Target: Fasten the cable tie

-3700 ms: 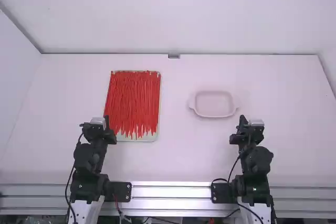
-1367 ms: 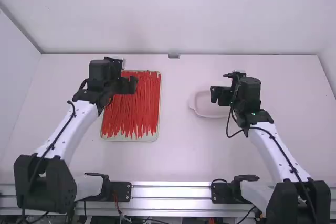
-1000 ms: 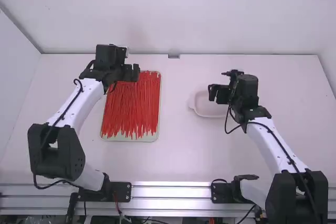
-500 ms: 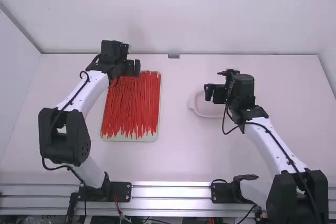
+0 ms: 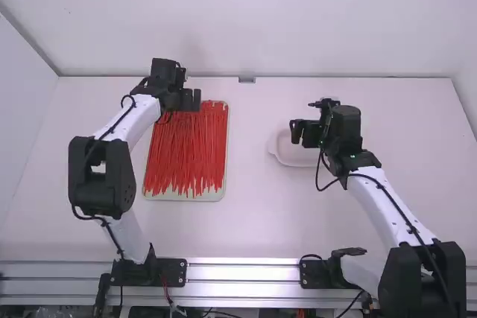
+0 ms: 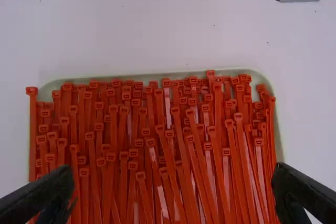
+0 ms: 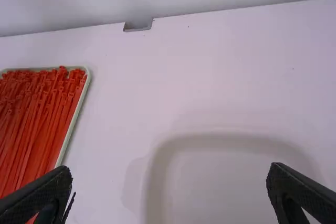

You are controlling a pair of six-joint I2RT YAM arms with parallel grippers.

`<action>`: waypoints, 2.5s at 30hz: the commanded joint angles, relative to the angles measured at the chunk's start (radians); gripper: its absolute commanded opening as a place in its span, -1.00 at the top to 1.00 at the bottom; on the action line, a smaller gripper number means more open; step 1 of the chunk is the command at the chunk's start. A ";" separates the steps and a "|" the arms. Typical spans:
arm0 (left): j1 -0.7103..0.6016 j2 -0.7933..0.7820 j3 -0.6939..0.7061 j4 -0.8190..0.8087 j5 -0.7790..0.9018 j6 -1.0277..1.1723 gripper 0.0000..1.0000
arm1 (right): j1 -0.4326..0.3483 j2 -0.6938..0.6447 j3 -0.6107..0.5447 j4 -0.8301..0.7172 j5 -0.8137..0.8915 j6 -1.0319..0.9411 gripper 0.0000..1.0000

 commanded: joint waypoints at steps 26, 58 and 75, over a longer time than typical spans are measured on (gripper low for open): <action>0.019 0.118 0.028 -0.002 -0.089 -0.007 -0.98 | 0.000 0.005 0.033 -0.020 -0.002 -0.021 -0.97; 0.123 0.203 0.023 0.093 0.008 -0.018 -1.00 | 0.000 0.005 0.033 -0.013 -0.002 -0.016 -0.98; 0.066 0.276 0.023 0.254 0.007 -0.026 -0.21 | 0.016 0.005 0.033 -0.008 -0.002 0.011 -0.97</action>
